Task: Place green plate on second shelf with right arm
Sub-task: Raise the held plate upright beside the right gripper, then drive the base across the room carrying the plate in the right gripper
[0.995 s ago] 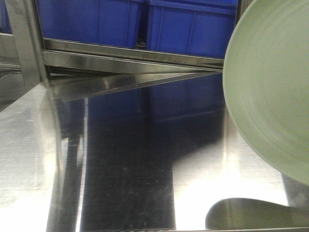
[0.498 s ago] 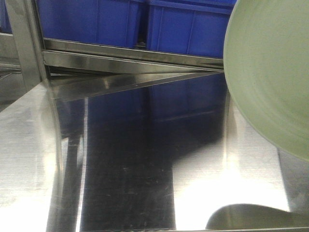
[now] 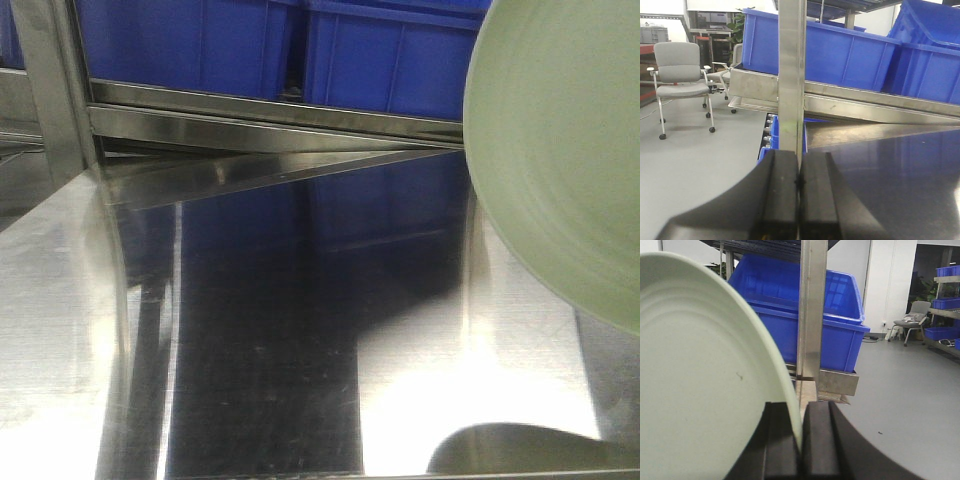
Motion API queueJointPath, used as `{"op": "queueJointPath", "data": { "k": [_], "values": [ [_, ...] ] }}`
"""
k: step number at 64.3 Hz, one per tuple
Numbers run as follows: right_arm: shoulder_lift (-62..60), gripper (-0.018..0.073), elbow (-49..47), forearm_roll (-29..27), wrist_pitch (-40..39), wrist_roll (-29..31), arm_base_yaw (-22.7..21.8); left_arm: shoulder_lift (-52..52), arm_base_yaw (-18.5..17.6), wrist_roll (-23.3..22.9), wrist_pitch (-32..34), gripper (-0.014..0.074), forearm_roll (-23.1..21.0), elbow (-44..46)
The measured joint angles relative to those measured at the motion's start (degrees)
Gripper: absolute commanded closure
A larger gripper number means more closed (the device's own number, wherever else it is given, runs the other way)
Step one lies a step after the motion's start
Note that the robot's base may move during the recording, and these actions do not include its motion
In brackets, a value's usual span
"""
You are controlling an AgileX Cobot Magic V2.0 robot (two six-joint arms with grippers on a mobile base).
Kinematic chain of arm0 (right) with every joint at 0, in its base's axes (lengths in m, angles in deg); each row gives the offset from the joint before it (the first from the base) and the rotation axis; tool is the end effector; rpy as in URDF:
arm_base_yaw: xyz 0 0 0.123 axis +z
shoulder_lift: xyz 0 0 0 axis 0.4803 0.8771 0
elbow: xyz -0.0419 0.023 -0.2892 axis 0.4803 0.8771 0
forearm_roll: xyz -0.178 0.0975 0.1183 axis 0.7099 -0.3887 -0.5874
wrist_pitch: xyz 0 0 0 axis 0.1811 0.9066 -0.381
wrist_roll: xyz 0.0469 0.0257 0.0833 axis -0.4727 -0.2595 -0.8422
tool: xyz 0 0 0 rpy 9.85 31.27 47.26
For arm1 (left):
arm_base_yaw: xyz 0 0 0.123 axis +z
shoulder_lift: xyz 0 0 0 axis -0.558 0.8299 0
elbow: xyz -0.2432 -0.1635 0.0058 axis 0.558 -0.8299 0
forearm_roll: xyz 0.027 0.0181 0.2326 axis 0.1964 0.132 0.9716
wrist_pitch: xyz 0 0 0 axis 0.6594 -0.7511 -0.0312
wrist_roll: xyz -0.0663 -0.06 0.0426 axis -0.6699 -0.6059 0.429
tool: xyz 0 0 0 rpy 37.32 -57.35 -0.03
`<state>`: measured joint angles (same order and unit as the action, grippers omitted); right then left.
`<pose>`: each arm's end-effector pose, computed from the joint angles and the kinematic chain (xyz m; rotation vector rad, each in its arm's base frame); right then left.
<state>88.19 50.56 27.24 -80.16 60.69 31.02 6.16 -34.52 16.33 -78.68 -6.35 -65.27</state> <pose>0.0373 0.0015 0.2245 -0.0166 1.3875 0.0450 0.0389 -0.0004 0.2109 -0.0144 1.4948 -0.0322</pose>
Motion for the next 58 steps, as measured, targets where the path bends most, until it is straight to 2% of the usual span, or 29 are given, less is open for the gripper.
{"op": "queueJointPath", "data": {
  "k": [58],
  "values": [
    [-0.02,0.0503,0.36,0.0,-0.22,0.0,0.0,0.0,0.0,0.0,0.14,0.0466,0.0,0.0]
  ]
}}
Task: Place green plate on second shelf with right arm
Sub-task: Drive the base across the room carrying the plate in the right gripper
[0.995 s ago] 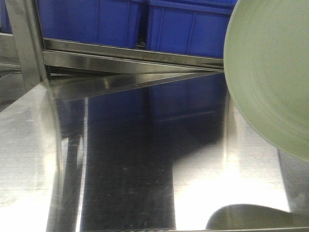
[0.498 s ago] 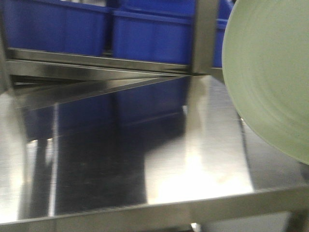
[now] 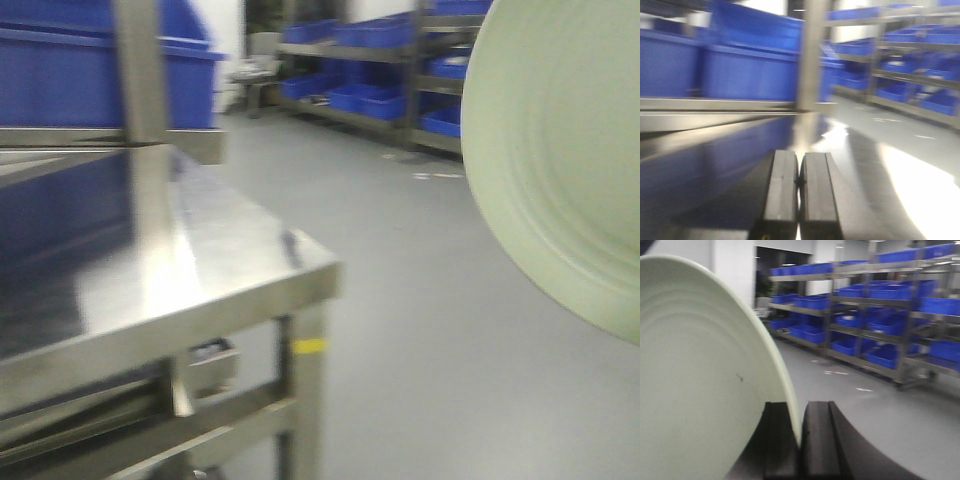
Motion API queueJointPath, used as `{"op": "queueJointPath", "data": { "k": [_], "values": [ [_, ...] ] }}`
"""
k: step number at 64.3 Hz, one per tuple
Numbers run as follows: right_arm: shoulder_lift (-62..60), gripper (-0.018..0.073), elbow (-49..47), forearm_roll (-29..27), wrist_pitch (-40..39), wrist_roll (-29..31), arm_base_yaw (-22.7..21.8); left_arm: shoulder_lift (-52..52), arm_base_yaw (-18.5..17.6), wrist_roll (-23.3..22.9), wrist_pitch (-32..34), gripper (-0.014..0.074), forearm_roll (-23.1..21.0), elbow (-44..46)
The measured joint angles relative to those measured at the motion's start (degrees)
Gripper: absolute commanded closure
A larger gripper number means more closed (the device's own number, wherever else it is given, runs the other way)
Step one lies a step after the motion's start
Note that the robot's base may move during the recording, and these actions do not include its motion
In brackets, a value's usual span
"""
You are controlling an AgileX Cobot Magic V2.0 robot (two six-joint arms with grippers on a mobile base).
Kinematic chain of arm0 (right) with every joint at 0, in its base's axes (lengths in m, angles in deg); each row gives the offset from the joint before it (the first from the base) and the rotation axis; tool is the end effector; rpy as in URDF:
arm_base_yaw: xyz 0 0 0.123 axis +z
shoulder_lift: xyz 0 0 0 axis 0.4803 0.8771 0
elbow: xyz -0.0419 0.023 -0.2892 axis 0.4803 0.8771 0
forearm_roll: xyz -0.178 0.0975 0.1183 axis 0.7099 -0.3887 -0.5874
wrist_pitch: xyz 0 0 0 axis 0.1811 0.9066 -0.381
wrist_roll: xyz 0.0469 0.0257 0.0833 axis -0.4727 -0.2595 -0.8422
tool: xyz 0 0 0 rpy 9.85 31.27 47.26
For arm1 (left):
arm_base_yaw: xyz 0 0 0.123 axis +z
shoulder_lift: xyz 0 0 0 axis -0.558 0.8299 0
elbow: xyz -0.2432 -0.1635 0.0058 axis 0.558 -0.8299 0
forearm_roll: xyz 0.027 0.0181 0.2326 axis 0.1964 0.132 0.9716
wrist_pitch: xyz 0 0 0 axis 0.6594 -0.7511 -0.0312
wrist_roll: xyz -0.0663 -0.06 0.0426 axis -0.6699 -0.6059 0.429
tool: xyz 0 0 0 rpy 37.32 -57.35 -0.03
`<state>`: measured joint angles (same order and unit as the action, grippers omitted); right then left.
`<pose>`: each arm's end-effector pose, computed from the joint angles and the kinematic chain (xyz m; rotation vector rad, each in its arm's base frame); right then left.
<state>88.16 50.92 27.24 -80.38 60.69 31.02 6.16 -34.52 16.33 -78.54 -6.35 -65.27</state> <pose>0.0376 0.0015 0.2228 -0.0166 1.3894 0.0449 0.0389 -0.0004 0.2111 -0.0143 1.4924 -0.0322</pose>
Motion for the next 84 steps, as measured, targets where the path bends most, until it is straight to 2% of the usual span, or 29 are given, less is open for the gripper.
{"op": "queueJointPath", "data": {
  "k": [84],
  "values": [
    [0.0,0.0503,0.0,0.0,0.17,0.0,0.0,0.0,0.0,0.0,-0.11,0.0466,0.0,0.0]
  ]
}}
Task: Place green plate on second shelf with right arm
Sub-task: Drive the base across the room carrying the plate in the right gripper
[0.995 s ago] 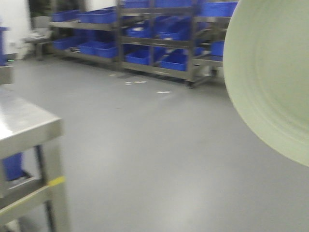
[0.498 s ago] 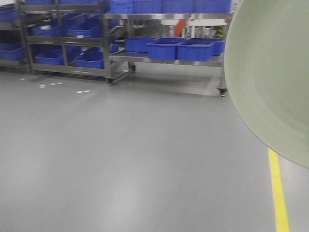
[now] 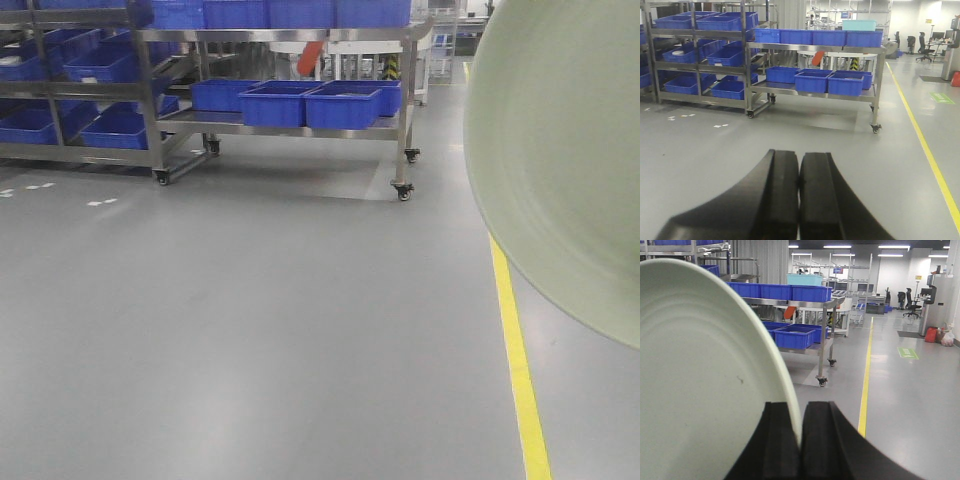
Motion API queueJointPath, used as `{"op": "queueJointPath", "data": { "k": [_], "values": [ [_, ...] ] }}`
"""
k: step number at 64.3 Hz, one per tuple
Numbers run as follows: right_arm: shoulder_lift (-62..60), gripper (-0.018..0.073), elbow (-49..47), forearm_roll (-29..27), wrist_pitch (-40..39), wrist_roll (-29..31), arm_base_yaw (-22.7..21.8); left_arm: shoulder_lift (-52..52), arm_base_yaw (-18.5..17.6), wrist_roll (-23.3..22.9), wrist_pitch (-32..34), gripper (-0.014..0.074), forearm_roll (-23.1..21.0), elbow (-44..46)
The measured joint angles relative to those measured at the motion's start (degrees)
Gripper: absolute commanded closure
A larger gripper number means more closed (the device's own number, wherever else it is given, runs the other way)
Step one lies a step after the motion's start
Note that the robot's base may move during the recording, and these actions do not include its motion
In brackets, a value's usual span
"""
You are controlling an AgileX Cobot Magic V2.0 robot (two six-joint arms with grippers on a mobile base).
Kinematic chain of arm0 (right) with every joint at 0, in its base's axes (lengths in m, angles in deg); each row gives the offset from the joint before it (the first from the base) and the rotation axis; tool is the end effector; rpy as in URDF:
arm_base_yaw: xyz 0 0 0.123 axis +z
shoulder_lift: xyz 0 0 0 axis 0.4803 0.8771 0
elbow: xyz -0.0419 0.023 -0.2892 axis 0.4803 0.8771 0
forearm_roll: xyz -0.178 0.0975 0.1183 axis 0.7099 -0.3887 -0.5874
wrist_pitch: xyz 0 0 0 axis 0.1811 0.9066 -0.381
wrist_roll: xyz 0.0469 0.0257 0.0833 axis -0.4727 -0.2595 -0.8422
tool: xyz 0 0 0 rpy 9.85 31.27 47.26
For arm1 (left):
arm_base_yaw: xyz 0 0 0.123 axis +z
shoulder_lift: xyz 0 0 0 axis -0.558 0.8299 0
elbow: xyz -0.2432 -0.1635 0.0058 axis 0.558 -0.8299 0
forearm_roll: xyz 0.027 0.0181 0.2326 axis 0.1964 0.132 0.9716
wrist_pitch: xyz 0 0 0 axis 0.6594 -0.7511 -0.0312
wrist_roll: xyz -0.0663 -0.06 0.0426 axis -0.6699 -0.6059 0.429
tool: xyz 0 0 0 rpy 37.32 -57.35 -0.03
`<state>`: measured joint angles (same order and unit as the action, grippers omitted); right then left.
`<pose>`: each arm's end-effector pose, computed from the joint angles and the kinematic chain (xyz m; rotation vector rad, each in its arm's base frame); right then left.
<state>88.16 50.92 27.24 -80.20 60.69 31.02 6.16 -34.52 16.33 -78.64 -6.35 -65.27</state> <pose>0.0377 0.0015 0.2225 -0.0166 1.3926 0.0449 0.0389 -0.0004 0.2109 -0.0144 1.4941 -0.0322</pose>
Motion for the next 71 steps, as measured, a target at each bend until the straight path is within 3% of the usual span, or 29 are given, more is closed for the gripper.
{"op": "queueJointPath", "data": {
  "k": [71],
  "values": [
    [0.0,0.0503,0.0,0.0,0.0,0.0,0.0,0.0,0.0,0.0,0.0,0.0466,0.0,0.0]
  ]
}}
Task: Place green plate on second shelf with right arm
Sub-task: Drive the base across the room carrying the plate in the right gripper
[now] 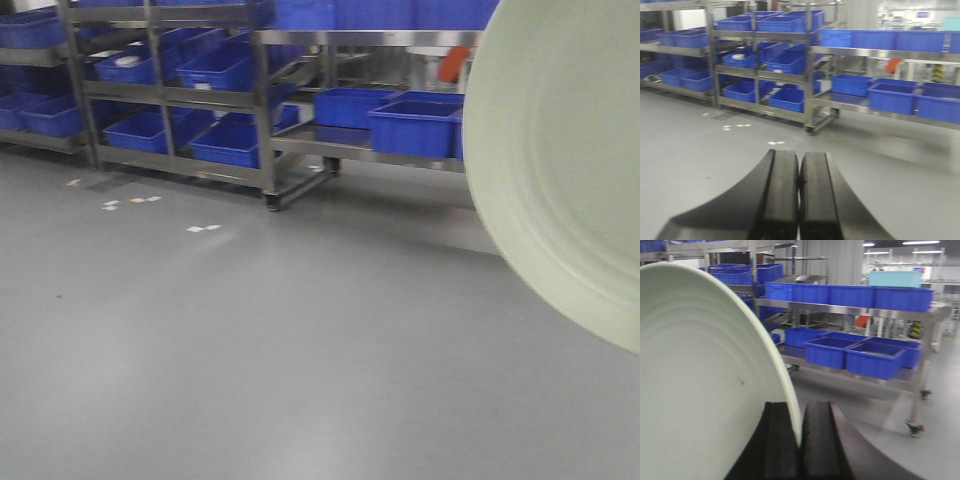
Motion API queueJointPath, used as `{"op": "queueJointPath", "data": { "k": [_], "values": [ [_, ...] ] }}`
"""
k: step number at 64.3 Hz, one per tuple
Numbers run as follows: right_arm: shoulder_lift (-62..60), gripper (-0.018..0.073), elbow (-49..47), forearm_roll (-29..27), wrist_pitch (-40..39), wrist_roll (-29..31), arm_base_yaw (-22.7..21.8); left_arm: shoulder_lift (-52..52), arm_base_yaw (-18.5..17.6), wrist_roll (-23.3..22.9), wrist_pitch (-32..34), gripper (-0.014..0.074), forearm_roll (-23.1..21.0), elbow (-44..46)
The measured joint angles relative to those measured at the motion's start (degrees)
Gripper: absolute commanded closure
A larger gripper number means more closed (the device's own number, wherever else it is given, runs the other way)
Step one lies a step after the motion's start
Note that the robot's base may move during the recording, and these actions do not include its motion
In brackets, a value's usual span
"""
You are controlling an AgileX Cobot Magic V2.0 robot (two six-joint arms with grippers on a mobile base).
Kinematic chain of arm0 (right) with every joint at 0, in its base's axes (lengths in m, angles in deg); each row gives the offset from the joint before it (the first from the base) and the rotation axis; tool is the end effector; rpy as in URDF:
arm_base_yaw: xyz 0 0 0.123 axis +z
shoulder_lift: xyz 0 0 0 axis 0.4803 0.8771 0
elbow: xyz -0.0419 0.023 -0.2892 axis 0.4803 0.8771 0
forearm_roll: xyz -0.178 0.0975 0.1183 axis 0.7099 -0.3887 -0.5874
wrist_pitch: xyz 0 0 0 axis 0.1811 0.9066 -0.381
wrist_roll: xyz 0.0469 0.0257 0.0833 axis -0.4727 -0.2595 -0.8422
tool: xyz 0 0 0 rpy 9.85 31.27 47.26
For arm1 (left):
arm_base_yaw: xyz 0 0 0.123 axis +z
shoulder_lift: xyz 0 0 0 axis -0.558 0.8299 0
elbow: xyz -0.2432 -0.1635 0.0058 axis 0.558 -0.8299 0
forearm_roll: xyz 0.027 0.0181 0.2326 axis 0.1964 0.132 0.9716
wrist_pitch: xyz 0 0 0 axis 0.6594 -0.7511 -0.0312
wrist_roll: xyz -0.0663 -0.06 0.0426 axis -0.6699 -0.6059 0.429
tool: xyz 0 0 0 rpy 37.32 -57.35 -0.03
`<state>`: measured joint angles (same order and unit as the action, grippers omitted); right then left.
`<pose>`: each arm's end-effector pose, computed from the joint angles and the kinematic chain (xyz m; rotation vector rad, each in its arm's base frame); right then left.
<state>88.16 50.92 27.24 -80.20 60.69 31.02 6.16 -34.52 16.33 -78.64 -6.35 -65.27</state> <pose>0.0377 0.0015 0.2225 -0.0166 1.3926 0.0449 0.0389 -0.0004 0.2109 -0.0144 1.4941 -0.0322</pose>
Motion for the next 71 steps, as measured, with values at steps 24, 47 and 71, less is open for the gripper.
{"op": "queueJointPath", "data": {
  "k": [24,47,71],
  "values": [
    [0.0,0.0503,0.0,0.0,0.0,0.0,0.0,0.0,0.0,0.0,0.0,0.0466,0.0,0.0],
    [0.0,0.0503,0.0,0.0,0.0,0.0,0.0,0.0,0.0,0.0,0.0,0.0466,0.0,0.0],
    [0.0,0.0503,0.0,0.0,0.0,0.0,0.0,0.0,0.0,0.0,0.0,0.0466,0.0,0.0]
  ]
}}
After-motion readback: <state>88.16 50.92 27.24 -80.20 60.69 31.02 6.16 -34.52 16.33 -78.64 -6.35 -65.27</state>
